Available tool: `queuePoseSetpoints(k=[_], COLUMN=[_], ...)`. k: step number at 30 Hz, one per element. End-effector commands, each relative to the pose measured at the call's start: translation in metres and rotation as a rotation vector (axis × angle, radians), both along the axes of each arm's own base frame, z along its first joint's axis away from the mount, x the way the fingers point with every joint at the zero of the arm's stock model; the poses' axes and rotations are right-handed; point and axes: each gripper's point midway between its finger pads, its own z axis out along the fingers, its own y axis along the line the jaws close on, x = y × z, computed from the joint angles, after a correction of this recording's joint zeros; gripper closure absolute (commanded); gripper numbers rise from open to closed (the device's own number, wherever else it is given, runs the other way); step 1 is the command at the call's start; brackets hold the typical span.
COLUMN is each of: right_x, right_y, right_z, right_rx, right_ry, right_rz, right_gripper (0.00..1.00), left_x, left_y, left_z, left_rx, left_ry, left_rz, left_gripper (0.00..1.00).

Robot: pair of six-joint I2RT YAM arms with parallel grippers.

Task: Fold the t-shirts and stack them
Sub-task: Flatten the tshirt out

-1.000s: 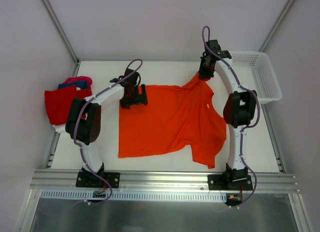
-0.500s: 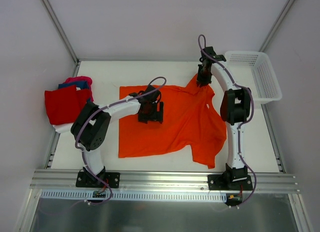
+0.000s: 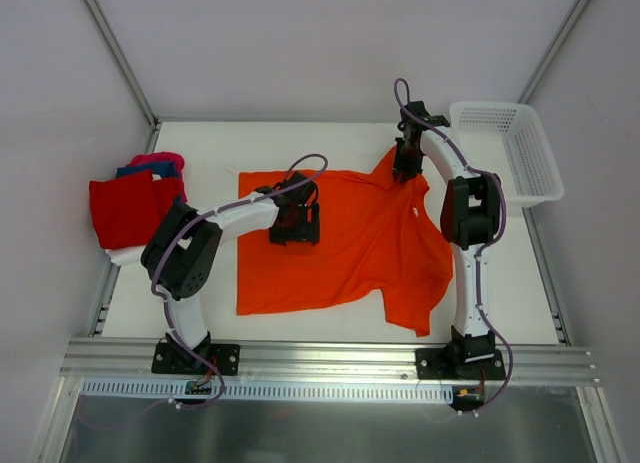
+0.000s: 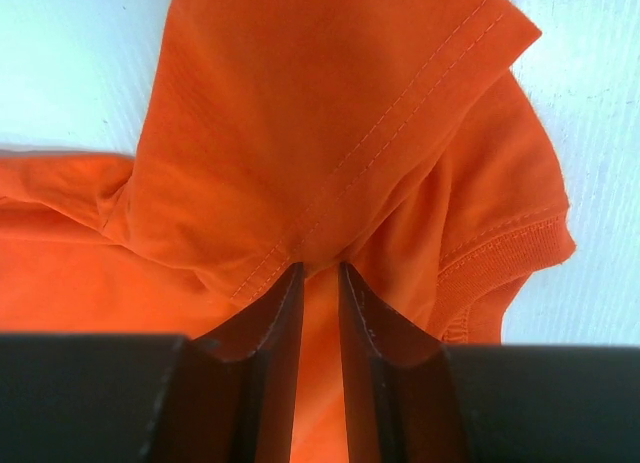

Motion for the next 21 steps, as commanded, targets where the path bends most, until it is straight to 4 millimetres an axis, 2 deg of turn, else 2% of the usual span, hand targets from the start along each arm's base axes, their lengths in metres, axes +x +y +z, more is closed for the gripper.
queuePoseSetpoints(k=[1, 6, 10, 12, 21], right_x=[0.002, 0.009, 0.015, 0.017, 0.022], right_y=[-0.002, 0.001, 0.002, 0.008, 0.014], right_z=[0.013, 0.013, 0.015, 0.018, 0.009], right_rx=[0.005, 0.015, 0.021, 0.054, 0.076], right_ry=[-0.026, -0.038, -0.053, -0.056, -0.056], right_rz=[0.008, -0.002, -0.011, 0.001, -0.004], right_gripper=[0.76, 0.8, 0.78, 0.78, 0.78], left_x=[-0.003, -0.004, -0.006, -0.008, -0.011], left_y=[0.007, 0.008, 0.01, 0.012, 0.012], left_z=[-0.001, 0.001, 0.002, 0.003, 0.008], left_rx=[0.019, 0.018, 0.02, 0.021, 0.01], left_ry=[-0.003, -0.007, -0.007, -0.01, -0.016], left_rz=[0.009, 0.005, 0.005, 0.006, 0.004], left_gripper=[0.21, 0.21, 0.21, 0.21, 0.21])
